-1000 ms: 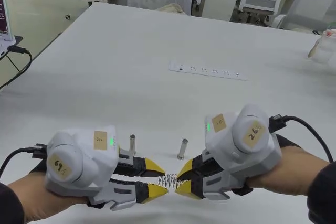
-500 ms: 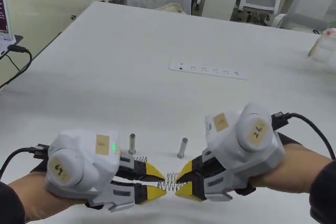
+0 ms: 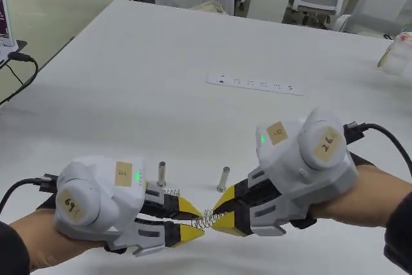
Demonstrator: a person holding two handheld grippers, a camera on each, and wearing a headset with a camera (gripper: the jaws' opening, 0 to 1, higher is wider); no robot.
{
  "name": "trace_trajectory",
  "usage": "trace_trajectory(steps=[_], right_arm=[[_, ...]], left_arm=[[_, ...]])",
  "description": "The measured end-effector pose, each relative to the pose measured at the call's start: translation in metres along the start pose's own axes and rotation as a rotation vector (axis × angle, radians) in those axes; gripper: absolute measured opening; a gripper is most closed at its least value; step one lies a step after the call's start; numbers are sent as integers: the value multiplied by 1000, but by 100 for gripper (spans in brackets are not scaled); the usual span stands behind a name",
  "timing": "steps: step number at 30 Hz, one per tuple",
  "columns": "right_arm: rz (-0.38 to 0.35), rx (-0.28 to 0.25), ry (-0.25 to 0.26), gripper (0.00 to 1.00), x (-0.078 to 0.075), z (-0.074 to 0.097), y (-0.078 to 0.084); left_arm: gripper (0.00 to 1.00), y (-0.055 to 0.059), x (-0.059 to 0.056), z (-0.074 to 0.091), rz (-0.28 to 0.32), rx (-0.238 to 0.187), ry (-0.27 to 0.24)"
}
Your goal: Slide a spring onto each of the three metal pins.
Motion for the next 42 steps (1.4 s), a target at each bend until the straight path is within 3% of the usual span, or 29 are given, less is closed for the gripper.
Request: trace_trajectory(steps=[16, 26, 34, 42], right_arm=[[-12, -1, -8, 8, 1, -1, 1], [-46, -18, -11, 15, 2, -1, 6], [-71, -51, 7, 14, 2, -5, 6], [-83, -81, 18, 10, -1, -5, 1]], left_arm=[[2, 1, -1, 2, 3, 5, 12], [2, 0, 0, 1, 11, 3, 11], [2, -5, 3, 5, 48, -54, 2], [2, -7, 3, 4, 56, -68, 3]])
Point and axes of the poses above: the centre of the closed fingertips' face, and the gripper's own axes: z roughly backward along the fingers, x roughly to its left, y roughly out of its underside, the point moved 6 cm from there along z, roughly backward along the fingers, and after that the axes turned 9 degrees about y, right-handed, at the moved point
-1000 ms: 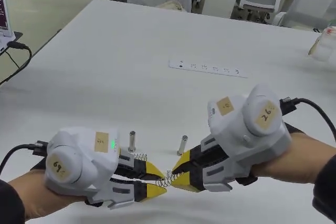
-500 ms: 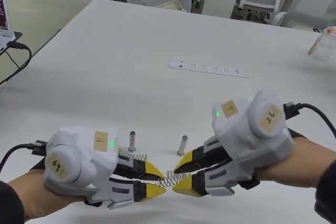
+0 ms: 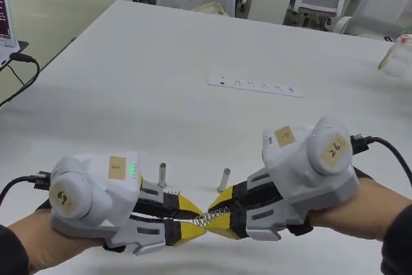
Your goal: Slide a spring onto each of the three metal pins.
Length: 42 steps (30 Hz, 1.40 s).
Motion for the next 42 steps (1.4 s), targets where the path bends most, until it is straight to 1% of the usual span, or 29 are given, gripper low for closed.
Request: trace_trajectory(steps=[6, 11, 17, 24, 34, 37, 41, 42], right_arm=[[0, -7, -1, 9, 0, 0, -1], [-1, 3, -1, 9, 0, 1, -3], [8, 47, -15, 8, 0, 0, -4], [18, 75, -26, 8, -2, 3, -9], [37, 123, -41, 8, 0, 2, -12], [40, 145, -45, 8, 1, 2, -12], [54, 189, -53, 8, 1, 2, -12], [55, 192, -56, 8, 1, 2, -12]], left_arm=[[2, 0, 1, 0, 9, -10, -4], [2, -1, 1, 0, 11, -17, -6], [2, 0, 0, -2, -11, -5, -4], [3, -3, 1, -2, -23, -15, -8], [3, -3, -1, -4, -36, -8, 2], [3, -3, -2, -5, -38, -7, 5], [3, -3, -3, -7, -35, -4, 11], [3, -3, -3, -7, -35, -3, 12]])
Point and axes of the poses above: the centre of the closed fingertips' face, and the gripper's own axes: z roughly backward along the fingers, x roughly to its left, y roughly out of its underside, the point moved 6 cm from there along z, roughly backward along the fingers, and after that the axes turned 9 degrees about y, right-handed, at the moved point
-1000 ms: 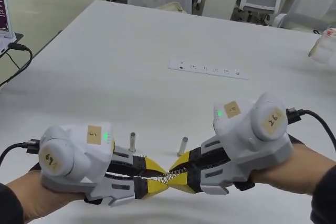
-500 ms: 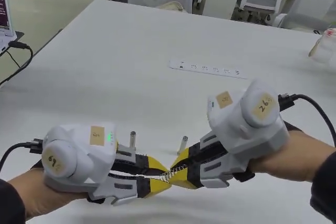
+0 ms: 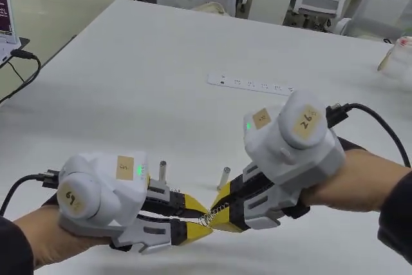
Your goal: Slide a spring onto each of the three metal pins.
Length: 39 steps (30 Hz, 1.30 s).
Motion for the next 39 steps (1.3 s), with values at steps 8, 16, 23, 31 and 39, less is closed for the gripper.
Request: trace_trajectory(steps=[8, 16, 23, 31, 39], right_arm=[[17, 44, 3, 8, -6, 5, 2], [13, 101, 38, 8, -23, 18, 15], [16, 157, 60, 8, -34, 29, 28], [-7, 178, 102, 8, -51, 48, 37], [-36, 187, 153, 8, -67, 68, 47]], left_arm=[[7, 1, 0, 2, 11, 0, -6], [13, 1, 4, 9, 47, -19, -33], [20, 4, 8, 18, 60, -28, -71], [29, 10, 9, 29, 95, -44, -119], [40, 20, 9, 40, 155, -44, -159]])
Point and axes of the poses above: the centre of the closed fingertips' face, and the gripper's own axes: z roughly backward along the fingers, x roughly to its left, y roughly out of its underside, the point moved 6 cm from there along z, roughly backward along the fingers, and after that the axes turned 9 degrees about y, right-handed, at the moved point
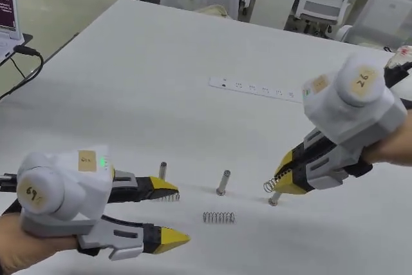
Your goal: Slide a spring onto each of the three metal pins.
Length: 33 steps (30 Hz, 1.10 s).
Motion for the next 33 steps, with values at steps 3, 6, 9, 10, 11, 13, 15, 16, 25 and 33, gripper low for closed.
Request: trace_trajectory(steps=[3, 6, 9, 10, 11, 13, 15, 16, 25, 33], right_arm=[[-9, 6, 13, 8, -5, 3, 4], [-14, 12, 17, 8, -7, 5, 6], [-14, 19, 18, 8, -9, 5, 7], [-14, 24, 19, 8, -10, 5, 7], [-14, 26, 20, 8, -11, 5, 7], [-13, 28, 22, 8, -13, 5, 7], [-13, 30, 20, 8, -15, 5, 6], [-12, 32, 21, 8, -16, 4, 6], [-13, 57, 20, 8, -27, 2, 11], [7, 97, 15, 8, -33, -1, 14]], left_arm=[[43, 4, 1, 7, 17, -11, -26], [47, 8, 1, 12, 35, -13, -46], [54, 10, 2, 16, 38, -18, -83], [55, 10, 2, 19, 41, -24, -94], [55, 9, 2, 20, 40, -28, -101], [57, 10, 2, 23, 41, -34, -116], [59, 12, 3, 25, 45, -31, -133], [61, 13, 2, 27, 47, -29, -142], [68, 18, 0, 30, 37, -16, -180], [75, 17, 2, 30, 22, -17, -201]])
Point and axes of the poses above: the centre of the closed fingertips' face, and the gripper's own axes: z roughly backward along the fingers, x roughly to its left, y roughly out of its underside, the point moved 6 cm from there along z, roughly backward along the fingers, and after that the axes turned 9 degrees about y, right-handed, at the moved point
